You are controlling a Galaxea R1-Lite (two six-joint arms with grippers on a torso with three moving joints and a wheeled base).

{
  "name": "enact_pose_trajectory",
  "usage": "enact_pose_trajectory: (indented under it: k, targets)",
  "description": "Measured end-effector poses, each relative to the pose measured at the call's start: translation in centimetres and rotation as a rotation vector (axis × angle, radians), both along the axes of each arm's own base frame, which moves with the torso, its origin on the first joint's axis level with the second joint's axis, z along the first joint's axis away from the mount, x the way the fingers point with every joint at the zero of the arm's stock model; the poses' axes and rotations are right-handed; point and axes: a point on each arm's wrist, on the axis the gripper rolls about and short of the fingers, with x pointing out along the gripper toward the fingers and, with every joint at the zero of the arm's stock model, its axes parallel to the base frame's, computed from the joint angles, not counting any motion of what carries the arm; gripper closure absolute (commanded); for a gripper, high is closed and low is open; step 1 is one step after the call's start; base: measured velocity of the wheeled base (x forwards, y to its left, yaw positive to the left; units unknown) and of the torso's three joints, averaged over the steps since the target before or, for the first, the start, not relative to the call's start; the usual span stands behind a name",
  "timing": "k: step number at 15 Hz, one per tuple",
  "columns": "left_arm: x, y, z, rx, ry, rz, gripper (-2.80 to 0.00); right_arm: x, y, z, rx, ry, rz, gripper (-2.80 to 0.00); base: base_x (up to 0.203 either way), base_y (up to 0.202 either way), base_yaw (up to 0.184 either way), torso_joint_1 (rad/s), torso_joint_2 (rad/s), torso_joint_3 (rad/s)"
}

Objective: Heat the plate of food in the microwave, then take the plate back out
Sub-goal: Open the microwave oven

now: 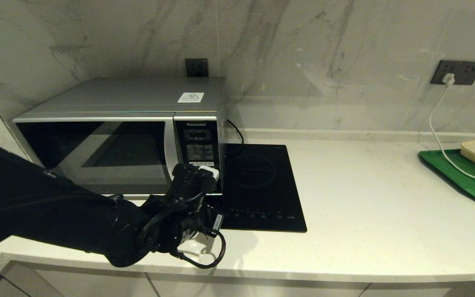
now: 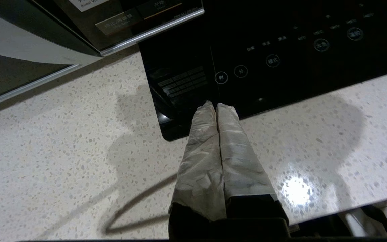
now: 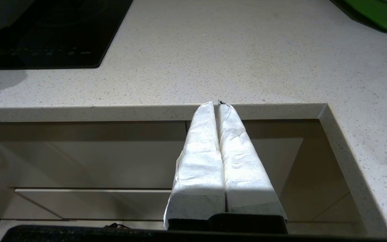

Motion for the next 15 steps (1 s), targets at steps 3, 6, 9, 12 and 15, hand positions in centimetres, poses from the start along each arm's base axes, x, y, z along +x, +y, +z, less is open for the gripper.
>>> enact_pose_trajectory:
  k: [3,6,9,12,15]
  targets:
    - [1.1,-0.2,-1.1,0.004,0.019,0.020,0.00,0.0,0.0,0.0,0.000,0.000,0.000,0.00,0.000,0.000,0.000,0.000,0.00,0.000]
    - [2.2,-0.2,-2.0,-0.014,0.034,0.056,0.00,0.0,0.0,0.0,0.000,0.000,0.000,0.00,0.000,0.000,0.000,0.000,0.00,0.000]
    - [3.3,-0.3,-2.4,-0.038,0.026,0.073,0.00,0.0,0.0,0.0,0.000,0.000,0.000,0.00,0.000,0.000,0.000,0.000,0.00,0.000]
    - [4.3,-0.5,-2.9,-0.075,-0.026,0.083,0.00,0.0,0.0,0.0,0.001,0.000,0.000,0.00,0.000,0.000,0.000,0.000,0.00,0.000]
    - [5.0,-0.5,-3.5,-0.086,-0.053,0.086,0.00,0.0,0.0,0.0,0.000,0.000,0.000,0.00,0.000,0.000,0.000,0.000,0.00,0.000]
